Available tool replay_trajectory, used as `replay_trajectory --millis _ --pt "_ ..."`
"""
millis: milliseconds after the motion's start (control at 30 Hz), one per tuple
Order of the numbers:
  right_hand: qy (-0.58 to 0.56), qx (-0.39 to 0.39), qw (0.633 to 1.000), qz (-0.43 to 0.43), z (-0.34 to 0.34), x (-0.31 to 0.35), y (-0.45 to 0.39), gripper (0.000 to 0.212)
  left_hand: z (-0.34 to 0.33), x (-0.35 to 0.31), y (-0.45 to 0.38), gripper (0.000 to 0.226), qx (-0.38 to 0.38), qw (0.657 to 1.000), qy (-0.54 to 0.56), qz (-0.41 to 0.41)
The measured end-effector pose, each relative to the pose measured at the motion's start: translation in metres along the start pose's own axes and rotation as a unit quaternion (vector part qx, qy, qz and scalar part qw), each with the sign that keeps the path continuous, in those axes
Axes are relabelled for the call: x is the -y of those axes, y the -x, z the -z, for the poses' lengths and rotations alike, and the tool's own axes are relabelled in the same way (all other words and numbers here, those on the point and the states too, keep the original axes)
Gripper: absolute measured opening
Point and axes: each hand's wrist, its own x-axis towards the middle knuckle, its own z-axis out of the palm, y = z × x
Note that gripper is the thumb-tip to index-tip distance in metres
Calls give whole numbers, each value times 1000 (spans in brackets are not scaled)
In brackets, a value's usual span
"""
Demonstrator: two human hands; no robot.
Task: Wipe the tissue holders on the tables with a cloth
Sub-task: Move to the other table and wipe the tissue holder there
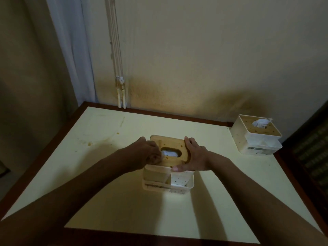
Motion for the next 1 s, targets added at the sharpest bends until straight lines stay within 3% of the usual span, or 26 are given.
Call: replay_trajectory --millis 200,333,467,533,800,900,1000 --pt "-8 -8 1000 13 5 4 2 142 9 14 -28 46 -68 990 -121 34" --pt "-10 -13 1000 11 6 2 1 148 5 5 -29 41 -150 985 -80 24" --pt "-10 -26 1000 14 1 -1 0 154 -4 -3 -2 22 -80 992 27 90" --pt "-21 -36 999 14 -1 -3 -1 157 -15 -11 13 22 -91 987 78 107" --pt "-20 -47 999 0 -3 -3 5 149 -34 -48 22 16 -288 926 110 218" --pt "-14 -68 997 -25 -5 3 13 139 -33 -51 19 18 -325 902 131 253" --pt "-21 -89 994 -65 -10 9 23 132 -30 -39 11 14 -319 899 154 257"
